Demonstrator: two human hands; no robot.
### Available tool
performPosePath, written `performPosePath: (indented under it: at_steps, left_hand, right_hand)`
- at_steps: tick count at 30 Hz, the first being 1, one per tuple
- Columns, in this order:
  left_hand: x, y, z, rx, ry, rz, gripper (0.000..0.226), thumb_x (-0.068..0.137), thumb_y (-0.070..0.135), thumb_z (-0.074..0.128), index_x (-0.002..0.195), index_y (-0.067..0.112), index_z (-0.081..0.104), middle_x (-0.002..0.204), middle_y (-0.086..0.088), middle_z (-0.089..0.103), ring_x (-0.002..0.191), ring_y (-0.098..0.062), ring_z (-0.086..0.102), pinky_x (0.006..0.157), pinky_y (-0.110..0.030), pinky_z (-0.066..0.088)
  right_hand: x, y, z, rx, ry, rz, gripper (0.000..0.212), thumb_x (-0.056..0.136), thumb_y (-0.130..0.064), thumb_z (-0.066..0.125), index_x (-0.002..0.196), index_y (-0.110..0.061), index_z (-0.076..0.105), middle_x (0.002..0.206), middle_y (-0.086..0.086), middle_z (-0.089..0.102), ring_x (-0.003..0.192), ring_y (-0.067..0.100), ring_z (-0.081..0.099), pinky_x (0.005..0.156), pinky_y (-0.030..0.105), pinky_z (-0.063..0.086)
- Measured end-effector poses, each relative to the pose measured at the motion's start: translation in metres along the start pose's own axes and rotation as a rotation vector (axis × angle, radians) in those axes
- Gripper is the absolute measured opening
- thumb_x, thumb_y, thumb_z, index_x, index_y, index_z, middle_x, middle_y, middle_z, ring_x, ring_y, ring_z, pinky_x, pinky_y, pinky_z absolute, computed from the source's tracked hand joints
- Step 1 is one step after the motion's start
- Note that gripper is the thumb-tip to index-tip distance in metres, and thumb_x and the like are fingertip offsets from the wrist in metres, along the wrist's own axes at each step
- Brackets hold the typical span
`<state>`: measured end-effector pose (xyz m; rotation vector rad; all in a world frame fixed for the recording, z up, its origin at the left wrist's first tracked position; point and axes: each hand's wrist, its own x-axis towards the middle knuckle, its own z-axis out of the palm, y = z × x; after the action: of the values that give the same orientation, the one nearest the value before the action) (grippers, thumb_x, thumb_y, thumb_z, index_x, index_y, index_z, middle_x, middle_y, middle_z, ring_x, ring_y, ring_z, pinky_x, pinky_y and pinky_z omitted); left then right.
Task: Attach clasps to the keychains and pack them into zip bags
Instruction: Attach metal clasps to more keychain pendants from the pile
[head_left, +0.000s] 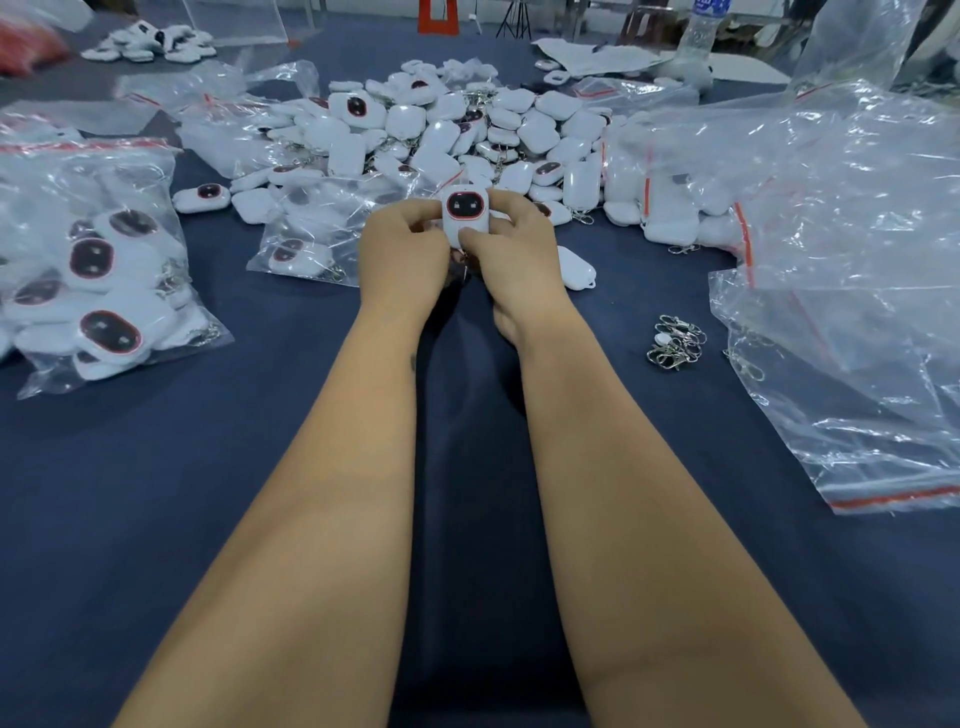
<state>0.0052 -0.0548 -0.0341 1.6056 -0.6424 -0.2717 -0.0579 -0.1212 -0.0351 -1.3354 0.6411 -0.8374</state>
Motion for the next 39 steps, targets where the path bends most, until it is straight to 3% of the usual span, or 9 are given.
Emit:
performPosePath:
  at_steps: [6, 12, 15, 22, 25, 28, 30, 33, 39]
  left_hand:
    - [-0.0024, 0.0077, 0.0005, -0.157, -0.027, -0.102, 0.041, 0.078, 0.002, 0.056, 0.06, 0.032, 0.075, 0.059, 0.001, 0.063, 0.055, -0.016, 0.051, 0.05, -0.022, 0.044]
    - [-0.0033, 0.0084, 0.0013, -0.159, -0.053, -0.132, 0.015, 0.079, 0.004, 0.054, 0.081, 0.009, 0.068, 0.066, -0.009, 0.054, 0.057, -0.019, 0.045, 0.053, -0.026, 0.039]
    - [-0.0016, 0.0086, 0.0007, -0.17, -0.042, -0.154, 0.016, 0.08, 0.005, 0.054, 0.068, 0.012, 0.062, 0.058, -0.004, 0.05, 0.048, -0.017, 0.041, 0.049, -0.024, 0.036]
    - [-0.0035, 0.0073, 0.0018, -0.129, -0.08, -0.092, 0.018, 0.086, 0.013, 0.058, 0.082, 0.02, 0.074, 0.066, 0.001, 0.061, 0.059, -0.014, 0.05, 0.053, -0.024, 0.042]
    - [-0.0031, 0.0065, 0.0022, -0.112, -0.08, -0.077, 0.023, 0.088, 0.011, 0.056, 0.086, 0.026, 0.074, 0.061, 0.009, 0.062, 0.053, -0.009, 0.051, 0.049, -0.018, 0.043]
    - [-0.0027, 0.0063, 0.0026, -0.098, -0.088, -0.079, 0.023, 0.088, 0.009, 0.054, 0.087, 0.022, 0.073, 0.058, 0.008, 0.059, 0.049, -0.01, 0.047, 0.047, -0.019, 0.04]
    - [-0.0034, 0.0066, 0.0031, -0.086, -0.088, -0.072, 0.022, 0.088, 0.011, 0.054, 0.086, 0.022, 0.073, 0.06, 0.008, 0.059, 0.053, -0.011, 0.048, 0.05, -0.021, 0.041]
    - [-0.0041, 0.0063, 0.0039, -0.065, -0.081, -0.063, 0.02, 0.089, 0.016, 0.056, 0.081, 0.027, 0.071, 0.073, 0.005, 0.066, 0.065, -0.011, 0.056, 0.057, -0.023, 0.046]
    - [-0.0027, 0.0055, 0.0053, -0.039, -0.083, -0.07, 0.023, 0.088, 0.018, 0.056, 0.099, 0.002, 0.069, 0.078, -0.006, 0.061, 0.065, -0.016, 0.052, 0.062, -0.03, 0.041]
  right_hand:
    - [0.0017, 0.0008, -0.0021, 0.012, 0.069, 0.018, 0.028, 0.082, 0.01, 0.057, 0.099, -0.011, 0.063, 0.098, 0.017, 0.069, 0.087, 0.027, 0.064, 0.089, 0.05, 0.054]
    - [0.0012, -0.0001, -0.0011, 0.021, 0.035, 0.005, 0.02, 0.087, 0.005, 0.058, 0.104, -0.006, 0.062, 0.085, 0.015, 0.068, 0.071, 0.023, 0.063, 0.073, 0.04, 0.054]
    - [0.0005, -0.0002, -0.0004, 0.003, 0.02, -0.002, 0.021, 0.087, 0.006, 0.057, 0.101, -0.009, 0.062, 0.085, 0.016, 0.068, 0.073, 0.024, 0.063, 0.075, 0.042, 0.055]
    - [0.0011, -0.0007, -0.003, 0.042, 0.003, 0.022, 0.028, 0.085, 0.01, 0.052, 0.107, -0.005, 0.062, 0.093, 0.017, 0.068, 0.081, 0.025, 0.063, 0.081, 0.041, 0.053]
    - [0.002, -0.0032, -0.0062, 0.115, -0.021, 0.051, 0.034, 0.085, 0.012, 0.045, 0.108, -0.005, 0.063, 0.094, 0.016, 0.065, 0.084, 0.026, 0.059, 0.078, 0.039, 0.05]
    - [0.0006, -0.0037, -0.0068, 0.162, -0.032, 0.04, 0.025, 0.093, 0.004, 0.047, 0.105, -0.008, 0.064, 0.098, 0.014, 0.065, 0.087, 0.024, 0.06, 0.078, 0.037, 0.05]
    - [0.0005, -0.0025, -0.0064, 0.131, -0.027, 0.023, 0.022, 0.095, 0.001, 0.048, 0.105, -0.009, 0.064, 0.101, 0.014, 0.065, 0.089, 0.023, 0.061, 0.085, 0.04, 0.051]
    - [0.0007, -0.0014, -0.0061, 0.097, -0.03, 0.012, 0.02, 0.095, 0.002, 0.047, 0.098, -0.012, 0.062, 0.094, 0.012, 0.065, 0.078, 0.019, 0.062, 0.078, 0.037, 0.051]
    - [0.0014, -0.0009, -0.0034, 0.071, -0.005, -0.008, 0.019, 0.092, 0.003, 0.047, 0.091, -0.012, 0.059, 0.09, 0.016, 0.06, 0.08, 0.025, 0.056, 0.074, 0.04, 0.046]
